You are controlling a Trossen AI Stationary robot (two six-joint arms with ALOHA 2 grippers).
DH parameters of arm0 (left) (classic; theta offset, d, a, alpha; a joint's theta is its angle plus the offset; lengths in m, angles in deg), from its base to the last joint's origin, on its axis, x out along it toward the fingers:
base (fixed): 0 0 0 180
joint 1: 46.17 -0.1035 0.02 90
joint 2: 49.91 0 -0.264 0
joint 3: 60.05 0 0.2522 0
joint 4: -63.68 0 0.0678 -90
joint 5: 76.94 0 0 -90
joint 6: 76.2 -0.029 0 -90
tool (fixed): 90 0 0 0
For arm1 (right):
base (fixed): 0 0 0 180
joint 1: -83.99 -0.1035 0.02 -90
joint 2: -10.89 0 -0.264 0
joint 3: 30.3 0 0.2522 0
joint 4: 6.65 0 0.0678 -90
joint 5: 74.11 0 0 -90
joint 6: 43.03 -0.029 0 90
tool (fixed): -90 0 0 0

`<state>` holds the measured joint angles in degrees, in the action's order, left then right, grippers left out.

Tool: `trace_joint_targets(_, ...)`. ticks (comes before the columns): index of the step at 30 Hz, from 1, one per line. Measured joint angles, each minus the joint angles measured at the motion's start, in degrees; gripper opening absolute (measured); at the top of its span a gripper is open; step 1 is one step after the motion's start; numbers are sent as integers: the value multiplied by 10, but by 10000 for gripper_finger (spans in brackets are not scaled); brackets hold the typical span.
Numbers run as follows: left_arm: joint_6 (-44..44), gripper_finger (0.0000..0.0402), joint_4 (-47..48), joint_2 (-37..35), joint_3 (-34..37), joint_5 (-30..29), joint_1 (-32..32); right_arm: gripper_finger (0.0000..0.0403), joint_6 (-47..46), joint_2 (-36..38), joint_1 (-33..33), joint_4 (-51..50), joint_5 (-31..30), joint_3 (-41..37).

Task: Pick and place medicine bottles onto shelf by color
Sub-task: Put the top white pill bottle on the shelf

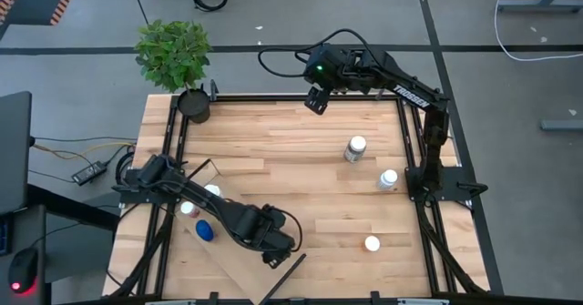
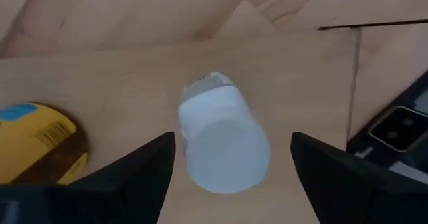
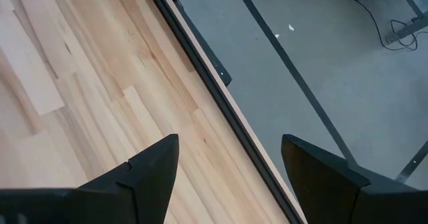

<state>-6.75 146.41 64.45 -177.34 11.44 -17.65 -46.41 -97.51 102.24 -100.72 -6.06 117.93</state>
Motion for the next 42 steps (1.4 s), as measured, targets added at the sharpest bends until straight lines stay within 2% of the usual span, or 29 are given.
trace_joint_targets(8,-11,270,-1,11,0,0,0,270,-1,0,0,-3,0,0)
trace_joint_targets(19,-23,180,3,12,0,6,-1,270,-2,0,0,-4,0,0)
trace_joint_targets(23,-42,181,17,12,0,31,6,270,0,0,0,-4,0,0)
trace_joint_targets(28,-46,205,58,11,0,35,31,270,2,0,0,-4,0,0)
trace_joint_targets(36,-58,180,58,11,0,35,79,270,1,0,0,-2,0,0)
trace_joint_targets(42,-80,206,79,11,0,35,107,270,-5,0,0,0,0,0)
